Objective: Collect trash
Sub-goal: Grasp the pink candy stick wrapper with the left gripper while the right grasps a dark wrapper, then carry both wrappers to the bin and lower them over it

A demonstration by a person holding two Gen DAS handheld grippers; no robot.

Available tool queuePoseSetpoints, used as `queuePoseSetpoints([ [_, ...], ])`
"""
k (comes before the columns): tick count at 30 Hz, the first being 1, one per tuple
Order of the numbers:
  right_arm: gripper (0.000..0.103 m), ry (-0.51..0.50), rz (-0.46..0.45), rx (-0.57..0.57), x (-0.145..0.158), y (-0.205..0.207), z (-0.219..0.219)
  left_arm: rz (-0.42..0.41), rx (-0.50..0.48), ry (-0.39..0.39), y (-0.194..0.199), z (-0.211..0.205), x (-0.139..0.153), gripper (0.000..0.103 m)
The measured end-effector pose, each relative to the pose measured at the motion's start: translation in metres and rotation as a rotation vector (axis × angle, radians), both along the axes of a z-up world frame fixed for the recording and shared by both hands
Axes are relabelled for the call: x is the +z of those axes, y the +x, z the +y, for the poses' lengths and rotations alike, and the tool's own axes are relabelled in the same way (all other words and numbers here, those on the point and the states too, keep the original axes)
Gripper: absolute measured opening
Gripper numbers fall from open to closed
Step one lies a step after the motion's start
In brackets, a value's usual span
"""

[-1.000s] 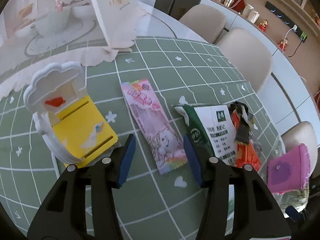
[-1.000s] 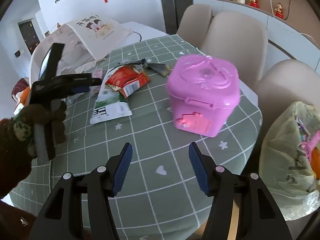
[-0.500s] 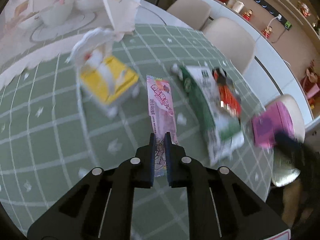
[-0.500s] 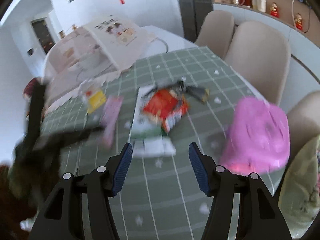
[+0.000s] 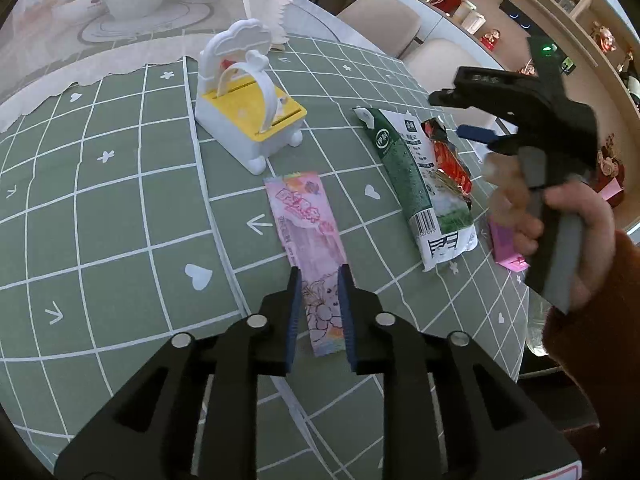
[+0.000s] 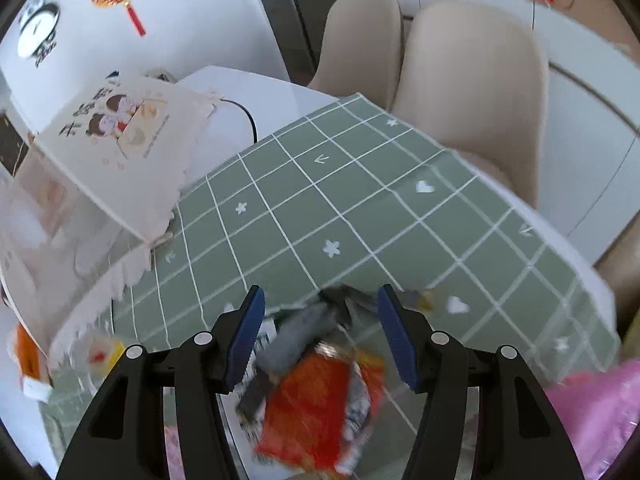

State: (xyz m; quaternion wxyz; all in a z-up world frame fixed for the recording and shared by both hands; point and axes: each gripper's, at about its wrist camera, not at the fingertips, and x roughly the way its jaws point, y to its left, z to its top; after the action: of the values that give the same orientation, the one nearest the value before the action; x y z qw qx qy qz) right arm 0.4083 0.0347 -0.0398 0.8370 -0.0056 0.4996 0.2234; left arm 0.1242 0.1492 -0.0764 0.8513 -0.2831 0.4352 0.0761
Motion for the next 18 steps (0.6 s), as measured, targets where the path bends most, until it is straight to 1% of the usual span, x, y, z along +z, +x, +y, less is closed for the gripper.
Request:
queuePoseSetpoints([
  [2, 0.055, -0.028, 0.019, 0.017, -0.009, 0.003, 0.004, -0.007, 0.001, -0.006, 0.001, 0.003, 0.002, 0.020],
  [5, 0.053, -0.006, 0.064, 0.052, -0.020, 0.002, 0.003, -0.019, 0.005, -0.014, 0.001, 0.009, 0.003, 0.024],
  [7, 0.047, 0.025, 0.080, 0.072, -0.021, 0.000, -0.001, -0.021, 0.007, -0.021, 0.002, 0.014, 0.003, 0.026],
  [9, 0.032, 0.042, 0.088, 0.115, -0.019, -0.005, -0.004, -0.020, 0.007, -0.027, 0.003, 0.018, 0.003, 0.030],
  [10, 0.030, 0.031, 0.083, 0.129, -0.017, -0.008, -0.004, -0.018, 0.008, -0.026, 0.003, 0.019, 0.003, 0.031],
  [11, 0.024, 0.021, 0.072, 0.150, -0.014, -0.013, -0.006, -0.018, 0.006, -0.024, 0.004, 0.021, 0.004, 0.032],
  [13, 0.023, 0.025, 0.049, 0.182, -0.007, -0.022, -0.010, -0.015, 0.004, -0.017, 0.004, 0.024, 0.004, 0.033],
  [18, 0.021, 0.016, -0.036, 0.232, 0.027, -0.049, -0.027, -0.005, -0.004, -0.008, 0.007, 0.024, 0.005, 0.034],
])
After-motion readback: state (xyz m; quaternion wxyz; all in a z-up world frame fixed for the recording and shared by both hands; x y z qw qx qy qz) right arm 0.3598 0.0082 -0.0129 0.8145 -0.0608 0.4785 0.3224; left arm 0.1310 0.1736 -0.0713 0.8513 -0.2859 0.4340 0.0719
